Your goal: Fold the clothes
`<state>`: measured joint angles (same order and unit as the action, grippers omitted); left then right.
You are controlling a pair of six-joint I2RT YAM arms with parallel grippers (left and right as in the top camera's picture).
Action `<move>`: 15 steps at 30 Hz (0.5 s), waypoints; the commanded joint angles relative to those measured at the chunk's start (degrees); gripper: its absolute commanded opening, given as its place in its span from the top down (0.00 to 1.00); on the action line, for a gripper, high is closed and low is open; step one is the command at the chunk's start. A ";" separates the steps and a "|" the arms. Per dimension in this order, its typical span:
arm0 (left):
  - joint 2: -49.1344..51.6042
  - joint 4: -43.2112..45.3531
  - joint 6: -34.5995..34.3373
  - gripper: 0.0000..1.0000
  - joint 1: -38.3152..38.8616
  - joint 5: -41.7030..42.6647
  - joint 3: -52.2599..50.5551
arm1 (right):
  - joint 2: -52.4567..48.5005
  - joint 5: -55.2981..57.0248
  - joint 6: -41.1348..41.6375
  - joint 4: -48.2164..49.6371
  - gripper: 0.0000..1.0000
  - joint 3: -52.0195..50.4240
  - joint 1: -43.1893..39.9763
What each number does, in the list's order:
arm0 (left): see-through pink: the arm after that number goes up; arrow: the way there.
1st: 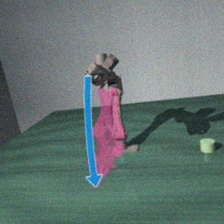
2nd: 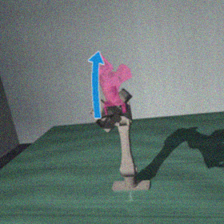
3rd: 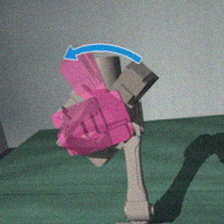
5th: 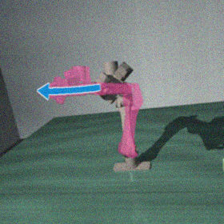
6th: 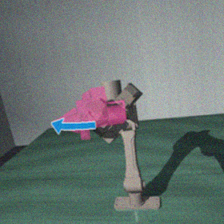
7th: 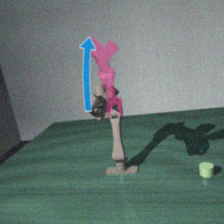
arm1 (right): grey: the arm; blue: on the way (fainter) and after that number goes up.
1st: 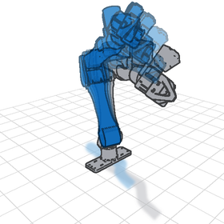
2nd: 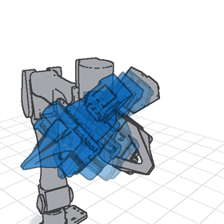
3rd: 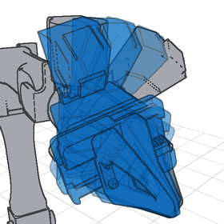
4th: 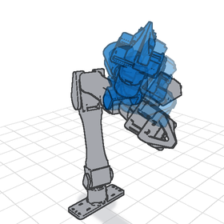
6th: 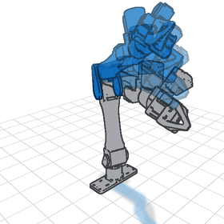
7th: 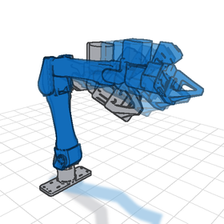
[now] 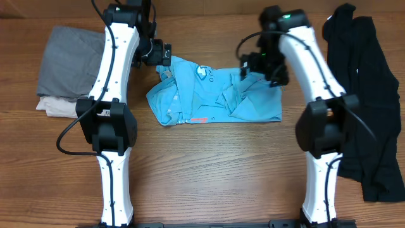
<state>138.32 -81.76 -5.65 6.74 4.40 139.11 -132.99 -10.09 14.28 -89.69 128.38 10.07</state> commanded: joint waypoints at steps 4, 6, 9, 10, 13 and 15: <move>-0.81 3.43 4.66 0.00 -0.11 3.34 -7.96 | 3.63 0.13 -3.39 -0.66 0.00 1.73 -7.50; -0.81 5.79 7.65 0.00 -0.11 4.81 -10.73 | 3.63 0.15 -4.15 -0.66 0.00 1.73 -8.74; -0.81 10.01 11.58 0.00 0.09 6.82 -15.30 | 3.63 0.13 -4.31 -0.66 0.00 1.70 -10.56; -0.81 11.34 13.49 0.00 0.09 8.20 -16.70 | 3.63 0.15 -4.37 -0.66 0.00 1.73 -11.02; -0.81 14.27 19.32 0.00 0.09 13.94 -19.43 | 3.63 0.17 -5.40 -0.81 0.00 1.70 -11.76; -0.81 15.56 22.56 0.00 0.09 17.64 -20.28 | 3.63 0.15 -5.60 -0.90 0.00 1.70 -11.85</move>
<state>138.32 -67.35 8.19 6.74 13.82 120.16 -131.81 -10.04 10.13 -90.56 128.57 -1.48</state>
